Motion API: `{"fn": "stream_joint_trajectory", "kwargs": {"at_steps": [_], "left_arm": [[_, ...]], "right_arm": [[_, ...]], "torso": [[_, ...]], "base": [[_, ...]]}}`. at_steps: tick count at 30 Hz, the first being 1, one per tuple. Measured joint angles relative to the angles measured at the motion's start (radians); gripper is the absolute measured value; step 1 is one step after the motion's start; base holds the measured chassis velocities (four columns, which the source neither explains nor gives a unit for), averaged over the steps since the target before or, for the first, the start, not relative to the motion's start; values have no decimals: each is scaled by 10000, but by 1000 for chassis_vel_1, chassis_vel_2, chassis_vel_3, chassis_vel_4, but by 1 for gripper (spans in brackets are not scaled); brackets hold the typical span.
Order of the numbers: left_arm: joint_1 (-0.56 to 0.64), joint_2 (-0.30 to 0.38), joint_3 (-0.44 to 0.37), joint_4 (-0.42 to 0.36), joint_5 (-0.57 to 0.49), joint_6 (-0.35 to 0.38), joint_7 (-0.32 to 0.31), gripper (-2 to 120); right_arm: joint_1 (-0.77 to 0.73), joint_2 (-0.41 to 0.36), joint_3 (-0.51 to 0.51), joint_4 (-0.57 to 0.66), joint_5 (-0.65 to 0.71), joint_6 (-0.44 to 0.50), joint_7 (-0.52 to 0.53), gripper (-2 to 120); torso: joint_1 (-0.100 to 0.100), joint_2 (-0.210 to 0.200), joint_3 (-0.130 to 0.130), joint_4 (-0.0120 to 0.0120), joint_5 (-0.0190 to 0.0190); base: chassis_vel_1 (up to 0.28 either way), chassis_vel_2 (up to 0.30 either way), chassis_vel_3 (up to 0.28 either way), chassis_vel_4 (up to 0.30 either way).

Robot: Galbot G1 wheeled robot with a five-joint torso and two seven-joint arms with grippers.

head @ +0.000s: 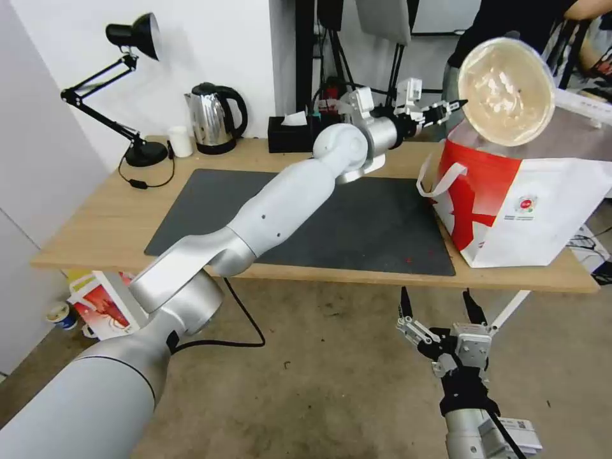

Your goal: Pick up the trash from the table and place it into the takeout bag.

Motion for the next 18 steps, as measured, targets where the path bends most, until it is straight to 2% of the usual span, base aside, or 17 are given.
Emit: {"fn": "stream_joint_trajectory", "kwargs": {"at_steps": [18], "left_arm": [[-15,13,617,517,106,-231,200,0]], "right_arm": [[0,0,0,0,0,0,0,100]], "torso": [[0,1,0,0,-1]], "base": [[0,0,0,0]]}}
